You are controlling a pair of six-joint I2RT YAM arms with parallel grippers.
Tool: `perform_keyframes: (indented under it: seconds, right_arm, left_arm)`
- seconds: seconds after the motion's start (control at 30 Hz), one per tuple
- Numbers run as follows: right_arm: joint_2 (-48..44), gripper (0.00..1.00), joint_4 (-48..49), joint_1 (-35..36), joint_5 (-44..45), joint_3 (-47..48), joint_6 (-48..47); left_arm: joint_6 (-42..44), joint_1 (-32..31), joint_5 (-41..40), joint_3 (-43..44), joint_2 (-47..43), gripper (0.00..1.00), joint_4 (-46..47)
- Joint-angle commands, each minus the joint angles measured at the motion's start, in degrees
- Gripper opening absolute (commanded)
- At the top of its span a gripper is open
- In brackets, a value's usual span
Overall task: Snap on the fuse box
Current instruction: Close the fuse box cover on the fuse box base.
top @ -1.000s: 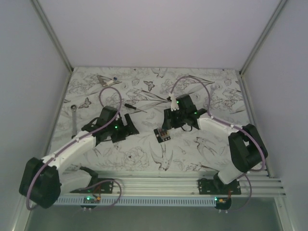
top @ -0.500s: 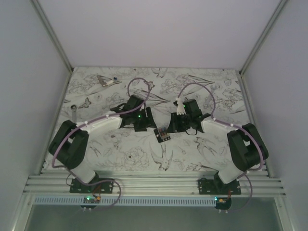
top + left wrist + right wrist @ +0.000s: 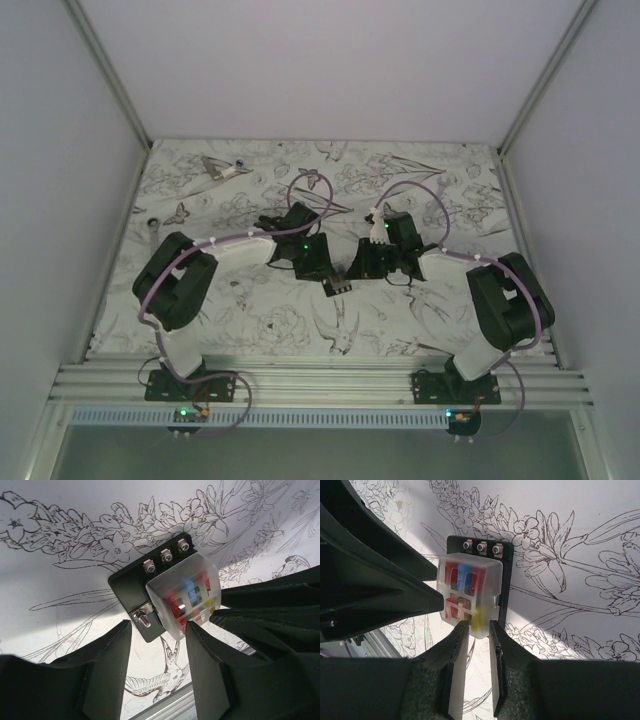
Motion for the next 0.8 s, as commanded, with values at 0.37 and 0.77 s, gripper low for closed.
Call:
perform_keyframes:
  seconds: [0.37, 0.77]
  right_arm:
    - [4.12, 0.25, -13.08, 5.54, 14.4, 4.95, -5.39]
    - [10.24, 0.25, -16.52, 7.88, 16.04, 6.82, -5.33]
  left_arm:
    - [-1.52, -1.04, 0.55, -1.15, 2.77, 0.15, -0.51]
    - [-4.95, -0.39, -0.47, -7.46, 5.56, 0.08, -0.98]
